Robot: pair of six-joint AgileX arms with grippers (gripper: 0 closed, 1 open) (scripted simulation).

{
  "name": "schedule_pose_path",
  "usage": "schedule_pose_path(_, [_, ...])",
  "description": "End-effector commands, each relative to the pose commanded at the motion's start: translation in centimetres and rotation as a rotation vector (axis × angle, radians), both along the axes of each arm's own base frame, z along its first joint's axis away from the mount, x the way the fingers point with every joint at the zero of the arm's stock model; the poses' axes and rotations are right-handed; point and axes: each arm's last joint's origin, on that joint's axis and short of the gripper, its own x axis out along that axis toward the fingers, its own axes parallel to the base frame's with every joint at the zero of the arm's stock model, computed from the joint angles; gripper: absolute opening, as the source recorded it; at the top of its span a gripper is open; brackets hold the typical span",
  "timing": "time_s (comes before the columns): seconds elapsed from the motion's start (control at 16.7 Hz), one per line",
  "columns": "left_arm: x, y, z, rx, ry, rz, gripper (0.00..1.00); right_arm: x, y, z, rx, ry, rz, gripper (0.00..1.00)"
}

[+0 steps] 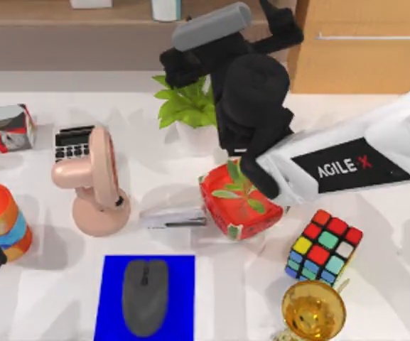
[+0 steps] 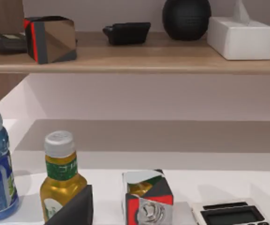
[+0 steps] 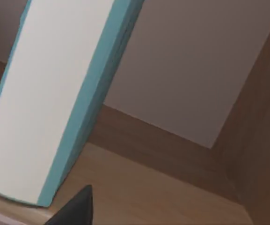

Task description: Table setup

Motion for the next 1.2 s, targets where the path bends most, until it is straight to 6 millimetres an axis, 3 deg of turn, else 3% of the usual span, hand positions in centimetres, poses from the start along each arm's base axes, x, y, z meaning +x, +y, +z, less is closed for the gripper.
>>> schedule_pose_path(0.3, [0.0, 0.0, 0.0, 0.000, 0.000, 0.000, 1.00, 1.6, 5.6, 2.7, 0.169, 0.087, 0.006, 1.00])
schedule_pose_path(0.48, [0.0, 0.0, 0.0, 0.000, 0.000, 0.000, 1.00, 3.0, 7.9, 4.4, 0.273, 0.126, -0.021, 1.00])
schedule_pose_path(0.78, [0.0, 0.0, 0.0, 0.000, 0.000, 0.000, 1.00, 4.3, 9.0, 5.1, 0.381, 0.152, -0.071, 1.00])
schedule_pose_path(1.2, [0.0, 0.0, 0.0, 0.000, 0.000, 0.000, 1.00, 4.6, 8.9, 5.2, 0.382, 0.153, -0.071, 1.00])
